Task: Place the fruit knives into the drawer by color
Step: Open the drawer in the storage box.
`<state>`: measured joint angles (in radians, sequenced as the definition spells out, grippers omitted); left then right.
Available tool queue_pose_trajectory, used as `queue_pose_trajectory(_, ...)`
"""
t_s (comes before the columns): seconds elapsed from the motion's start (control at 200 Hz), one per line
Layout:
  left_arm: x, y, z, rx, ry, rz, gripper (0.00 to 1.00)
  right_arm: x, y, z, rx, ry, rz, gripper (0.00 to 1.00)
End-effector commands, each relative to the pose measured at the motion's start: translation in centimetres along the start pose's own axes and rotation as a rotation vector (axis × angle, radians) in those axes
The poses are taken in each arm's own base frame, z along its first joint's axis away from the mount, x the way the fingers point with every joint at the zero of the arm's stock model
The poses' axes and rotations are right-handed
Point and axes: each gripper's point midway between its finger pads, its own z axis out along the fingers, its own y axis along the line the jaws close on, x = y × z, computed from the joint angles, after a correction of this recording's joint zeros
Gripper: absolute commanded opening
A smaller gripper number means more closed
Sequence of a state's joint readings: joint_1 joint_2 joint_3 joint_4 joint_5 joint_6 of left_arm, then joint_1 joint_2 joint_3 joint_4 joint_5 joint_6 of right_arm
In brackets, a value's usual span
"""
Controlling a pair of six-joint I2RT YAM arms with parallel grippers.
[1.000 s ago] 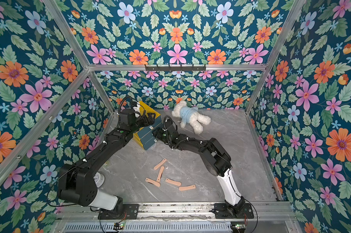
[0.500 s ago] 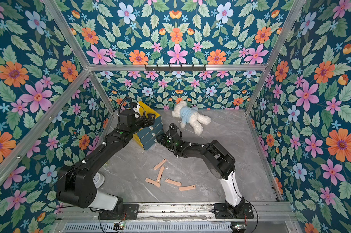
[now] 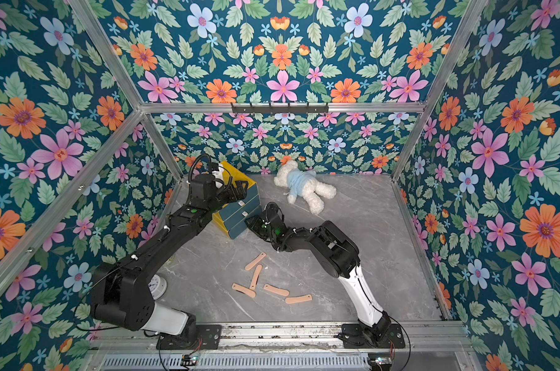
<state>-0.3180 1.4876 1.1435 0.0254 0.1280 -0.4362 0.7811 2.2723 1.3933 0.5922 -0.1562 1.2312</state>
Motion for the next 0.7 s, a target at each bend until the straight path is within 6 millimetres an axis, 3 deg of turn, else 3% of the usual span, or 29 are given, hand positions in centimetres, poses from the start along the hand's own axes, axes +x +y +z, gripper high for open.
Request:
queue_pose_trajectory(0.0,6.5,2.5,-0.1,-0.086,0.241,-0.079,0.99,-0.2,0.3,0.3,-0.018,-0.011,0.031,0.42)
queue_pose_trajectory(0.07,6.6,2.5,0.0,-0.084,0.244,-0.08,0.99,-0.3,0.1,0.6,-0.017,-0.017,0.036,0.35)
queue_pose_trajectory(0.295,6.6,2.2,0.0,-0.068,0.249,-0.077,0.99,-0.1,0.2,0.0,-0.025,-0.035,0.031,0.0)
queue_pose_trajectory(0.435,6.7,2.1,0.0,-0.059,0.251,-0.079,0.99,0.6,0.0,-1.7,-0.034,-0.039,0.027,0.0)
queue_pose_trajectory(0.695,6.6,2.1,-0.1,-0.064,0.249,-0.078,0.99,2.9,-2.2,-6.3,-0.013,-0.035,0.04,0.0)
